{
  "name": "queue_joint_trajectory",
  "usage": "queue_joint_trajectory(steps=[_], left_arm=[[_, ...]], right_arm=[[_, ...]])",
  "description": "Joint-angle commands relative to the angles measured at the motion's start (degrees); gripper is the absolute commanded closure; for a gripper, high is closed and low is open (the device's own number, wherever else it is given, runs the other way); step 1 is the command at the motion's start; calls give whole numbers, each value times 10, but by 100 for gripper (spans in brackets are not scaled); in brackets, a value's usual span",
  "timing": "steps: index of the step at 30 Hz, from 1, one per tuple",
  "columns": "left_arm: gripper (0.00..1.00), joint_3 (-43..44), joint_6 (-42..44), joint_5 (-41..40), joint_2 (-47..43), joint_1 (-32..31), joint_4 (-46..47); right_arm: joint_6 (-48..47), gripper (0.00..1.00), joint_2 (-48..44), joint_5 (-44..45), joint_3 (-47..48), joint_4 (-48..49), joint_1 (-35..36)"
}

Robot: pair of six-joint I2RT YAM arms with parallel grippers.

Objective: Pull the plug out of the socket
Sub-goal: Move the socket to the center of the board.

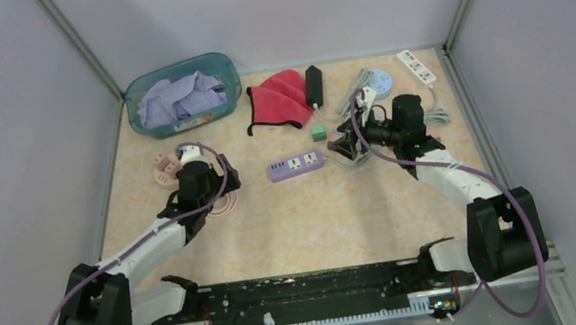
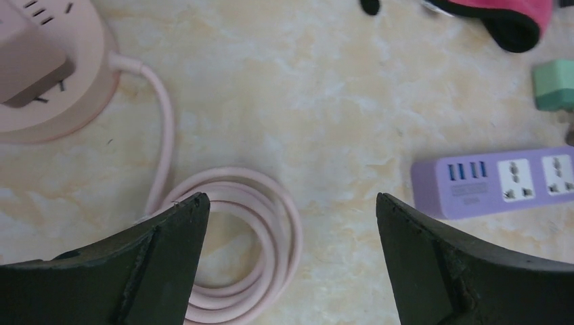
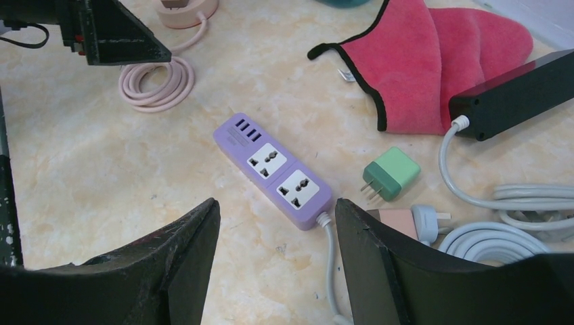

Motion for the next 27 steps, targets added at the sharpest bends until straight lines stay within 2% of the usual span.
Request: queue_joint_trajectory(steps=[1,4,10,15,27], left_arm=[[4,19,-34,-12,32,43,-5],[9,36,-53,-21,58,65,-4],[26,84,-91,-48,127,96,-26],[45,170,-138,-110,206,105,-137],[45,244,-169,-147,302,117,-224]], right_arm=[[-7,37,-24,-18,20,25,-7],[-3,37,-24,-24,16,33,-7],[-2,37,-24,-27,16,34,-7],[-2,37,-24,-29,15,34,-7],[-4,37,-20,-29,14,34,-7]])
